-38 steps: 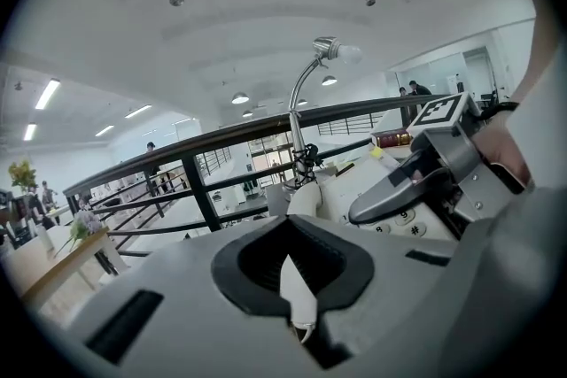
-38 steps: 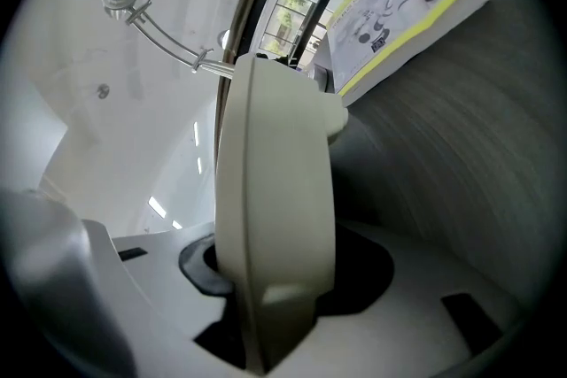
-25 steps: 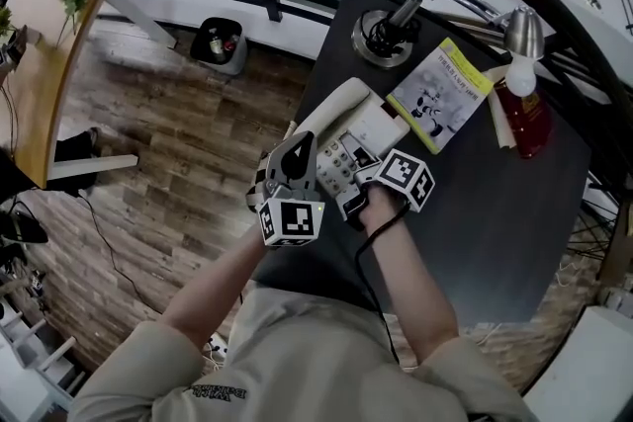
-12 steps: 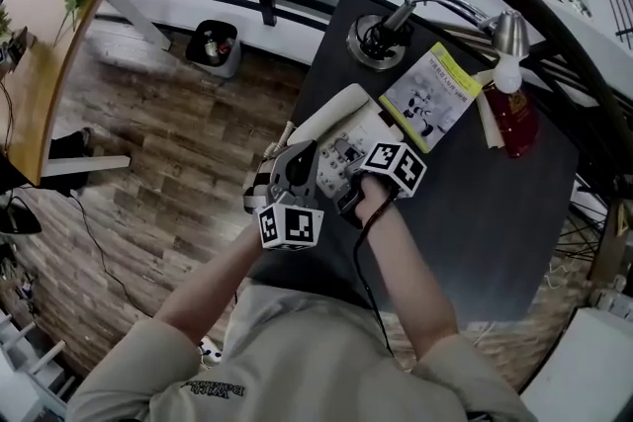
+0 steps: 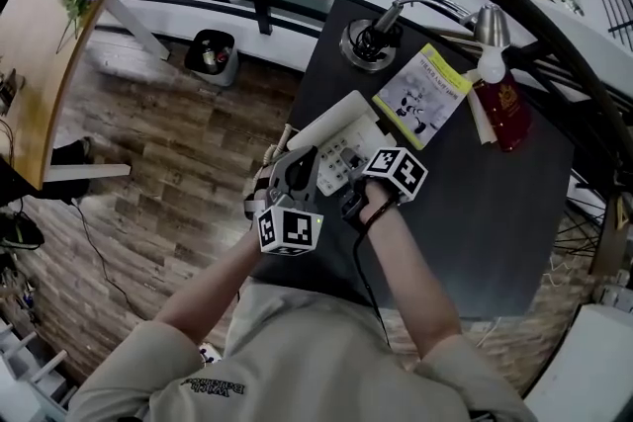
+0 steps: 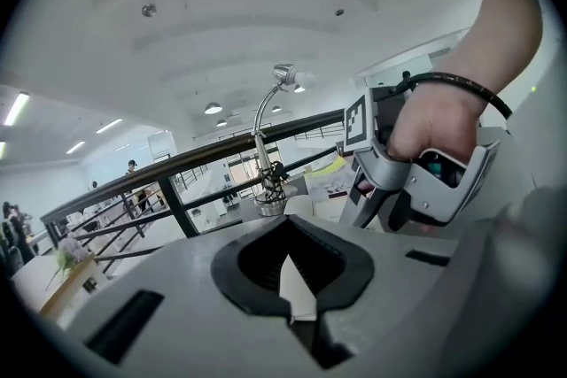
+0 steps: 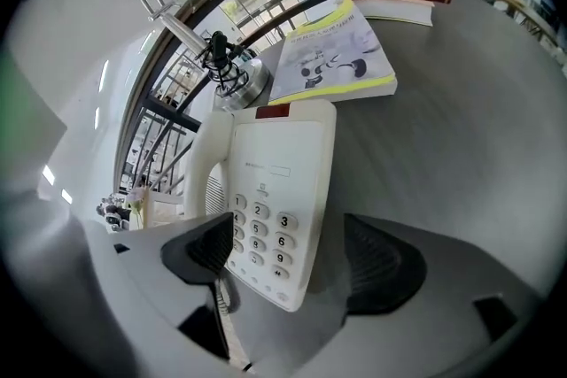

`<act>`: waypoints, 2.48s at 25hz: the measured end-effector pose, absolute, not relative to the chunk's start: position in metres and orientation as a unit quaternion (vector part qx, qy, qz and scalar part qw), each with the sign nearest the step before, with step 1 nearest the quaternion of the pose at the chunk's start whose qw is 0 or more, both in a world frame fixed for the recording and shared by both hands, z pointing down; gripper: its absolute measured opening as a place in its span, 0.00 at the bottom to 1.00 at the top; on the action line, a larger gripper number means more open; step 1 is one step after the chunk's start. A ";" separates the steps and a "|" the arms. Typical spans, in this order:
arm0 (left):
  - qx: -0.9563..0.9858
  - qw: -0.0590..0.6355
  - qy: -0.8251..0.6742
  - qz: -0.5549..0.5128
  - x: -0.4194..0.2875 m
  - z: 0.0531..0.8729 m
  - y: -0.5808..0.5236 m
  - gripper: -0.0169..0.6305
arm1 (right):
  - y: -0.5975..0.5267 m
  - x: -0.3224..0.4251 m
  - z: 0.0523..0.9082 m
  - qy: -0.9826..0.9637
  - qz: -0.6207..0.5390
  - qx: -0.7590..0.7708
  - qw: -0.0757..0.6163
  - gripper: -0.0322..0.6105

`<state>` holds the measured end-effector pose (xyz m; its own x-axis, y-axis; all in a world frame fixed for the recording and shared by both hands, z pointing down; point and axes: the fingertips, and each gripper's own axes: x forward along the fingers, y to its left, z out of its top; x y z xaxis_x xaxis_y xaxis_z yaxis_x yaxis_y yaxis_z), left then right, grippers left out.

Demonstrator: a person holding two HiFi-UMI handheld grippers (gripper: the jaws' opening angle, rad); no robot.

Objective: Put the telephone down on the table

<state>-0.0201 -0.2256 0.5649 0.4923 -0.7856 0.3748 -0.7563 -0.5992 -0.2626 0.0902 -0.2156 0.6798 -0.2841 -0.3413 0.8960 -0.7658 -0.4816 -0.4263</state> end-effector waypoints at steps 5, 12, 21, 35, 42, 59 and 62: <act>-0.857 0.008 0.457 -0.237 -0.024 0.563 -0.221 0.03 | -0.208 0.100 0.656 -0.506 0.615 0.584 0.157 0.62; -0.866 -0.052 0.471 -0.158 -0.018 0.506 -0.215 0.03 | -0.210 0.107 0.585 -0.619 0.506 0.585 0.135 0.48; -0.864 -0.013 0.495 -0.091 -0.011 0.399 -0.210 0.03 | -0.206 0.122 0.466 -0.736 0.278 0.608 0.103 0.07; -0.886 0.007 0.464 0.009 0.008 0.267 -0.167 0.03 | -0.158 0.134 0.289 -0.777 -0.043 0.624 0.069 0.06; -0.898 0.016 0.438 0.038 0.015 0.265 -0.136 0.03 | -0.131 0.126 0.279 -0.778 -0.084 0.620 0.061 0.06; -0.905 0.006 0.426 0.009 0.025 0.299 -0.126 0.03 | -0.108 0.121 0.300 -0.779 -0.075 0.619 0.063 0.05; -0.907 0.007 0.421 0.009 0.027 0.298 -0.125 0.03 | -0.108 0.120 0.298 -0.780 -0.075 0.618 0.062 0.05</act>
<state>0.0265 -0.1245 0.2983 0.6456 -0.7633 -0.0226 -0.7636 -0.6457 -0.0051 0.1204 -0.1080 0.2981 -0.2272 -0.9738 0.0043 -0.9553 0.2238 0.1933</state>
